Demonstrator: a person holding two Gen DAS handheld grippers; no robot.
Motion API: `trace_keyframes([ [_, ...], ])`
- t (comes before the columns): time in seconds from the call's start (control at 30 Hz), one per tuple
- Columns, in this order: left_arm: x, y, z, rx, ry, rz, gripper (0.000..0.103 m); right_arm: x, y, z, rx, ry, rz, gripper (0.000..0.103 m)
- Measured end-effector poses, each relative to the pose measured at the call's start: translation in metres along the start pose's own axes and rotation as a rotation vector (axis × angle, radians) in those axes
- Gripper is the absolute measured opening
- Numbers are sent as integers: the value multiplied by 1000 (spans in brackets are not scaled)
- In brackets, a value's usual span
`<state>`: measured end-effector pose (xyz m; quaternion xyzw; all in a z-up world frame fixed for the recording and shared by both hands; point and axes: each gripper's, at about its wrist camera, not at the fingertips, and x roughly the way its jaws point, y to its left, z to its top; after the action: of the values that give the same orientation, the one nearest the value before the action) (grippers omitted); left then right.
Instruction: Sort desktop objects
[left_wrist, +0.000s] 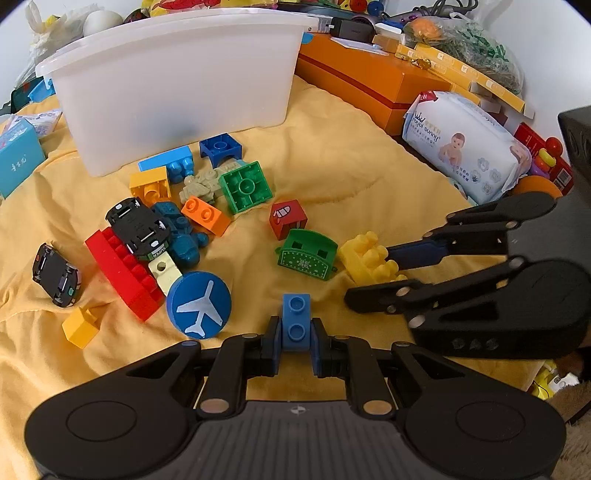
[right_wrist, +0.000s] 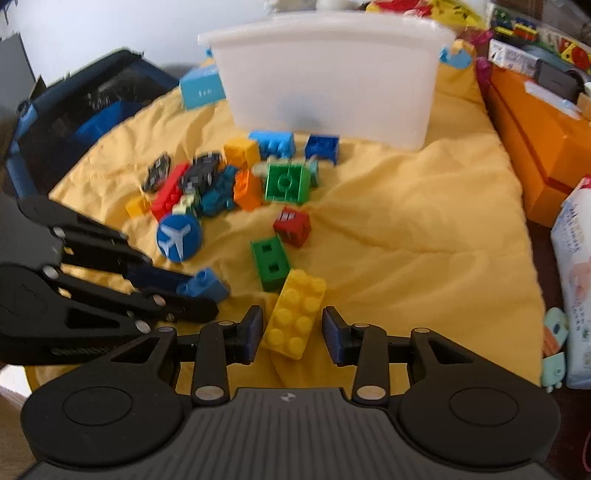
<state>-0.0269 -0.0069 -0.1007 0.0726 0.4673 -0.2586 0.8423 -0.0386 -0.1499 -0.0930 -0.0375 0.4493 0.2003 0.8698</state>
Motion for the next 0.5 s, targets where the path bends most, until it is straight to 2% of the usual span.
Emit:
trace_keyframes([
  [0.1, 0, 0, 0, 3, 0, 0, 18, 1, 6, -3, -55, -19, -24, 39],
  [0.2, 1, -1, 1, 3, 0, 0, 18, -1, 13, -5, -122, -21, -38, 27],
  [0.4, 1, -1, 0, 4, -3, 2, 18, -18, 15, -5, -238, -45, -153, 27],
  [0.5, 1, -2, 0, 7, -5, 5, 18, -9, 7, -9, -188, -13, -132, 27],
])
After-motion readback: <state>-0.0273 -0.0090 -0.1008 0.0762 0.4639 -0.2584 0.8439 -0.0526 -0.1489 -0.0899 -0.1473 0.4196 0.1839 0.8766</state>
